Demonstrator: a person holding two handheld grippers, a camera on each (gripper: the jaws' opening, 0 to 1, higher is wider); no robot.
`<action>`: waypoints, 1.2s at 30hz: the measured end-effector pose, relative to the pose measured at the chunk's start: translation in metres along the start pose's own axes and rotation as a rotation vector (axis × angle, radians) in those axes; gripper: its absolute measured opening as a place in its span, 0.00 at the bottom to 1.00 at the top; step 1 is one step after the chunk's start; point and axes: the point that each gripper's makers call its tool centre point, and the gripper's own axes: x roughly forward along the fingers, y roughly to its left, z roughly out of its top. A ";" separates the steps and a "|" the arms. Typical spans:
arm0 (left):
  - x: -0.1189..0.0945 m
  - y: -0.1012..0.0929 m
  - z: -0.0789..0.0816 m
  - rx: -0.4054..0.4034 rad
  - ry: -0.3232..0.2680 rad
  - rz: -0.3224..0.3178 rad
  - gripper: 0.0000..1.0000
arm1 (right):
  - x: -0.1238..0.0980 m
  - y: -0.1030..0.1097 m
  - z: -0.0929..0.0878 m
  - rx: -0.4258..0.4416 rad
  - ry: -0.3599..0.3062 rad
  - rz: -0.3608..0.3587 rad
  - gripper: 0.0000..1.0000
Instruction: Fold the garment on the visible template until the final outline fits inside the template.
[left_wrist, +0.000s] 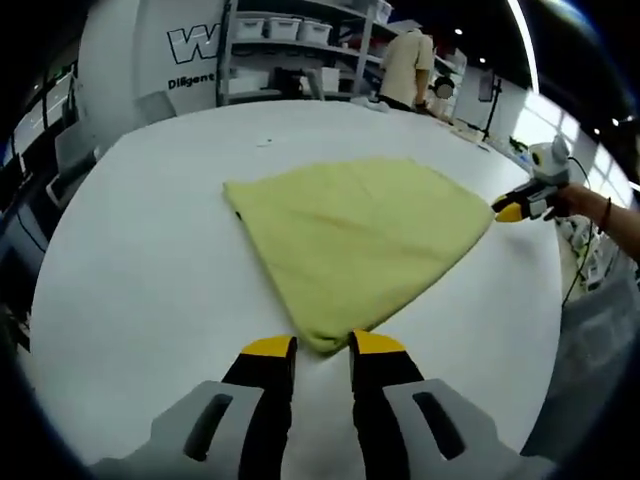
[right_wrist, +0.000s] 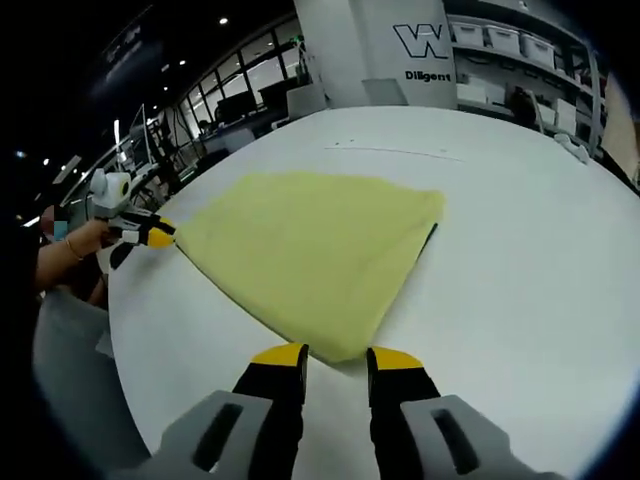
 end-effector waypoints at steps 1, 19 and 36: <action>0.000 0.000 -0.001 0.006 0.006 -0.002 0.15 | 0.000 -0.001 -0.001 0.000 0.000 -0.006 0.14; -0.008 0.015 -0.006 0.146 0.048 0.030 0.00 | -0.003 -0.003 -0.002 -0.050 0.010 -0.013 0.00; -0.011 0.006 -0.001 0.056 0.004 -0.037 0.14 | -0.003 -0.001 -0.003 -0.049 0.032 -0.024 0.00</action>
